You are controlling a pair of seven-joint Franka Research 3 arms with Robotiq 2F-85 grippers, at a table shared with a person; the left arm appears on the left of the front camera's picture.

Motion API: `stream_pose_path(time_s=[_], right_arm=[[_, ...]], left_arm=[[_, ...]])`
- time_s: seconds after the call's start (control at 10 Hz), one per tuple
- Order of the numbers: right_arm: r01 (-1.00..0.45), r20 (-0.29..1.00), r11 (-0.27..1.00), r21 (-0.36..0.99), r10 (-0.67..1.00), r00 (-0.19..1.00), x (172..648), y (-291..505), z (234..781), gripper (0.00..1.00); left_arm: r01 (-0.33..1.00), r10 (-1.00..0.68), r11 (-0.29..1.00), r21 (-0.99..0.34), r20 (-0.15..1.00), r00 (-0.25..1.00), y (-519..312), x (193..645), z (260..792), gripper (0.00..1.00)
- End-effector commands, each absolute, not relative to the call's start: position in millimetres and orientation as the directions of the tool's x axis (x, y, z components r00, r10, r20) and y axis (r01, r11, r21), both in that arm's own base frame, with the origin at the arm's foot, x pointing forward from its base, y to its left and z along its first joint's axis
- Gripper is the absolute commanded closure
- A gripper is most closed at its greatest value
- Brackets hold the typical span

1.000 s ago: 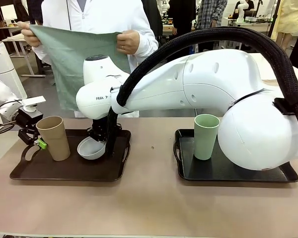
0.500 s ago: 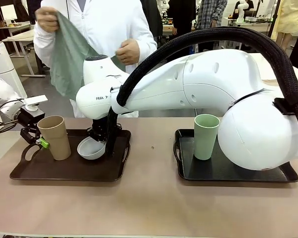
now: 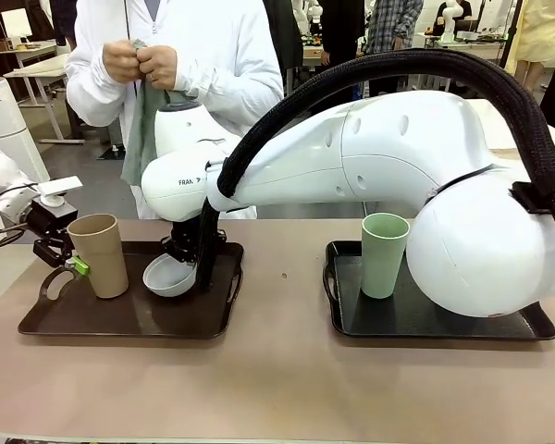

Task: Set up a tray with a mat and arrange the tableware.
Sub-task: Pick up the Picnic Bowl and Reusable plastic cup from the Handle tray in front of the human's position and hold them in the air.

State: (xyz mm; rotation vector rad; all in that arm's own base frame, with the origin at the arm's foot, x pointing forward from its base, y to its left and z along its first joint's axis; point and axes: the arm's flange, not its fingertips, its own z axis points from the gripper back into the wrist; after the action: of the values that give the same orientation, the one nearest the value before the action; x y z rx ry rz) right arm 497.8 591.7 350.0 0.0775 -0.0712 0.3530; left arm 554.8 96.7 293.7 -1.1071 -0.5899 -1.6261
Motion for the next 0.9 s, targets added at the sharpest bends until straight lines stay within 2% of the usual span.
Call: stream_pose_path(time_s=[0.0,0.5,0.8], right_arm=[[-0.361,0.145,0.928,0.089,0.347,0.927,482.8,577.9,376.4,1.0],[-0.292,0.303,0.953,0.073,0.258,0.917,422.3,508.8,488.1,1.0],[-0.296,0.312,0.949,0.112,0.249,0.917,388.6,488.8,522.0,1.0]], left_arm=[[0.932,-0.435,-0.351,-0.092,0.897,-0.075,107.5,543.3,328.4,1.0],[0.967,-0.478,-0.252,0.033,0.865,-0.154,118.3,487.5,498.5,1.0],[0.972,-0.529,-0.224,0.07,0.829,-0.182,98.9,468.9,550.7,1.0]])
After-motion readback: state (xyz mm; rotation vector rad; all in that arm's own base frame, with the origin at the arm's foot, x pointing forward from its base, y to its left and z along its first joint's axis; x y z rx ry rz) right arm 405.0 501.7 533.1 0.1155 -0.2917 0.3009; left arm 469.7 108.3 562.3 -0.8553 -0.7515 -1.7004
